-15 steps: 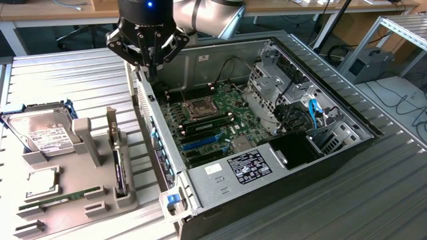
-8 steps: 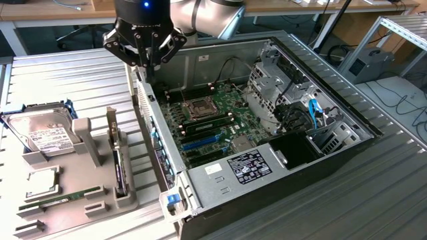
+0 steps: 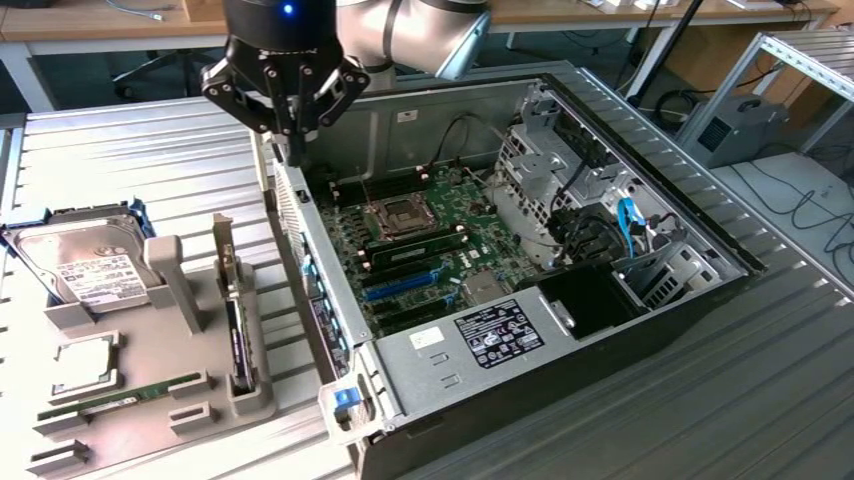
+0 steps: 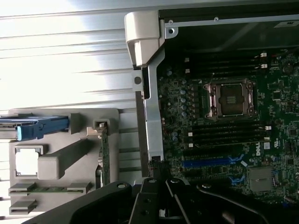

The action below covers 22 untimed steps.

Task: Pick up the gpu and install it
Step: 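Reach for the gpu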

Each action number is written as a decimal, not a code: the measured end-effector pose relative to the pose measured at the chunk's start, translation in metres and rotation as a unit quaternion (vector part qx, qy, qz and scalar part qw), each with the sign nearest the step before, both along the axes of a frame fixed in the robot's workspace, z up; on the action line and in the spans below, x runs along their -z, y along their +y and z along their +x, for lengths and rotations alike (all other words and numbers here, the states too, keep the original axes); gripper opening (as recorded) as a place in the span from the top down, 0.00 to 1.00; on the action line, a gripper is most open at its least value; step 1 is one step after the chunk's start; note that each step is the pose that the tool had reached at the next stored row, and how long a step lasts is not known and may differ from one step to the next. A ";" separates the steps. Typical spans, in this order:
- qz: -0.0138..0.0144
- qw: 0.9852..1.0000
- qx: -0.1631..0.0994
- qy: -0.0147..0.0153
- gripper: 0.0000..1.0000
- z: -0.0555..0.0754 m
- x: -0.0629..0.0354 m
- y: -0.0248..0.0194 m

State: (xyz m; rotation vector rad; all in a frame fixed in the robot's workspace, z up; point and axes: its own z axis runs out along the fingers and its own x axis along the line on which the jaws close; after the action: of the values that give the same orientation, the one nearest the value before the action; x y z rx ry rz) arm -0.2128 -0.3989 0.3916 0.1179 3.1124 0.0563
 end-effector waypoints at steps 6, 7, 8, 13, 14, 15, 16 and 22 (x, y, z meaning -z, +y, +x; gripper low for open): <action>0.000 1.000 0.000 0.000 0.89 -0.005 0.0000 0.0000; 0.000 1.000 0.000 0.000 0.89 -0.006 0.0000 0.0000; 0.000 1.000 0.000 0.000 0.89 -0.008 0.0000 0.0000; 0.000 1.000 0.000 0.000 0.89 -0.015 0.0001 0.0000; 0.000 1.000 0.000 0.000 0.89 -0.016 0.0001 0.0000; 0.000 1.000 0.000 0.000 0.89 -0.017 0.0001 0.0000; 0.000 1.000 0.000 0.000 0.89 -0.018 0.0001 0.0000; 0.000 1.000 0.000 0.000 0.89 -0.022 0.0002 0.0000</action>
State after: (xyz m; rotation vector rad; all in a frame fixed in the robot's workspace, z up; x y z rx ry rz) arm -0.2348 -0.3989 0.3915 0.1178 3.1124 0.0565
